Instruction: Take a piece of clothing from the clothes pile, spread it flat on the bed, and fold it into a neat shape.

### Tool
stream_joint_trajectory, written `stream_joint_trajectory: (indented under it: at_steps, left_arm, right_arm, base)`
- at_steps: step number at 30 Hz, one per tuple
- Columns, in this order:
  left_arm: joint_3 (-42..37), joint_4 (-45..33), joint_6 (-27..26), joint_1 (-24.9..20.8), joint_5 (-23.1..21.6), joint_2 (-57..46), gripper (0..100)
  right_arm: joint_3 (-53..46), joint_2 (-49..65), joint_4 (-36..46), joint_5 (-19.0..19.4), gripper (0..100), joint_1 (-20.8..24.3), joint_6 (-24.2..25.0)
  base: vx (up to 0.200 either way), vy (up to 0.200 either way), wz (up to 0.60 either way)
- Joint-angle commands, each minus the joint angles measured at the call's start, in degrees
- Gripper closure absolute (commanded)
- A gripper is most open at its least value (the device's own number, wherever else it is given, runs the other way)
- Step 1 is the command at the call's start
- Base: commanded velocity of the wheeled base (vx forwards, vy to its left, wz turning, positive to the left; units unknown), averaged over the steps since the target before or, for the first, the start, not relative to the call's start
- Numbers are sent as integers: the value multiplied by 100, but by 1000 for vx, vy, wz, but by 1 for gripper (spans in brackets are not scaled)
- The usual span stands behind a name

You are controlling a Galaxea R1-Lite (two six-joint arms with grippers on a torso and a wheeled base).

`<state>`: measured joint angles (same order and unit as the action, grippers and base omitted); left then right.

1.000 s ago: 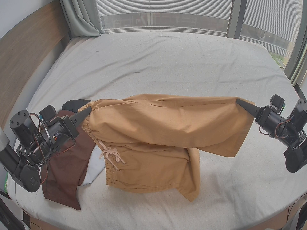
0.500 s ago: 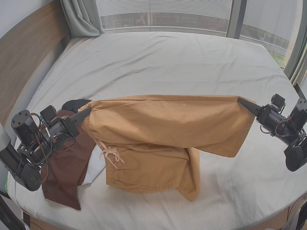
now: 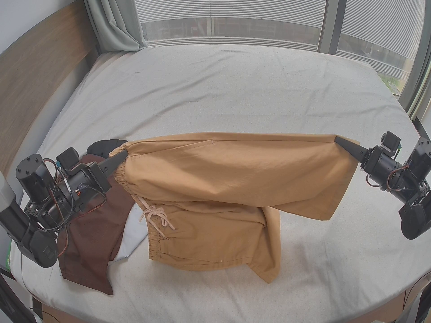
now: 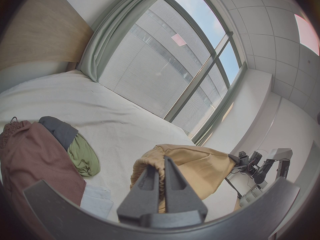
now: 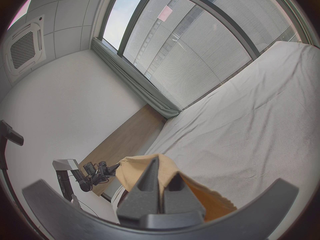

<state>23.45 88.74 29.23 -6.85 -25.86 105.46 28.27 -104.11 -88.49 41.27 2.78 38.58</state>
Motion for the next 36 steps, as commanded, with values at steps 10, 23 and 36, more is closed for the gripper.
stream_joint_trajectory:
  at_steps: [10,23,36]
  left_arm:
    - [28,3,3,-9,10,1,100]
    - [36,3,3,-9,10,10,100]
    - [80,3,3,-18,46,-61,100]
  right_arm:
    - [21,-31,-1,4,100,-41,0]
    - [29,-66,-1,4,100,-93,-9]
    - [12,-154,-1,4,100,-49,-18]
  base:
    - [0,0,0]
    - [0,0,0]
    - [0,0,0]
